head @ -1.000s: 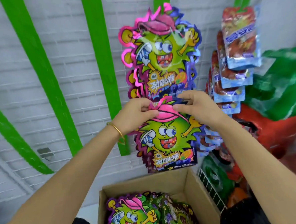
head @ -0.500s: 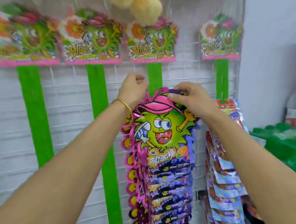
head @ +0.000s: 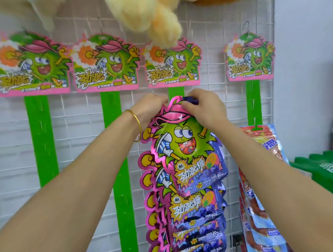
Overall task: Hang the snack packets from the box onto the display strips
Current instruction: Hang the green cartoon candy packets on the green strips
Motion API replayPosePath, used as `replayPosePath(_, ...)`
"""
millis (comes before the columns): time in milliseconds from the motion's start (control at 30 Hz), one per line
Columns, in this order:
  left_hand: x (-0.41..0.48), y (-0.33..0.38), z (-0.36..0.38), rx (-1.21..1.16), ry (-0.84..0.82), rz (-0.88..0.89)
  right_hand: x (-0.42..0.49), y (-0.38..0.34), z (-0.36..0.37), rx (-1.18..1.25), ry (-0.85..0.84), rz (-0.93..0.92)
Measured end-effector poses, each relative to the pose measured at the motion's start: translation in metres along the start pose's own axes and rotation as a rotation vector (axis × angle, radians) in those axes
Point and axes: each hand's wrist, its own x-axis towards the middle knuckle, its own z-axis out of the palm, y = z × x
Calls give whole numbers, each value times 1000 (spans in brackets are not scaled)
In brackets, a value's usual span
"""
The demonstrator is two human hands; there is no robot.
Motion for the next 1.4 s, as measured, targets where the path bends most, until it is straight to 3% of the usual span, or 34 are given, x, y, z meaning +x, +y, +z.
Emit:
replayPosePath(167, 0, 2, 2, 3, -18, -7, -1, -2, -3, -83, 38, 6)
replayPosePath(500, -1, -5, 1, -3, -105, 23, -12, 4, -3, -128, -47, 16)
replayPosePath(600, -3, -14, 1, 143, -106, 81, -19, 8, 0, -119, -98, 13)
replayPosePath(867, -38, -38, 6, 376, 80, 401, -30, 17, 2, -108, -116, 41)
replayPosePath(967, -63, -58, 2, 602, 253, 597, -52, 21, -1, -180, 20, -13)
replayPosePath(1033, -91, -81, 3, 607, 338, 660, -85, 22, -3, -157, 209, -78)
replayPosePath(1100, -130, -115, 9, 554, 355, 643, -137, 20, 0, 13, 274, -113)
replayPosePath(1233, -229, -213, 28, 516, 246, 428, -269, 32, 25, 247, -84, 2)
replayPosePath(1400, -355, -330, 31, 582, 79, 10, -407, 72, 61, 199, -661, 280)
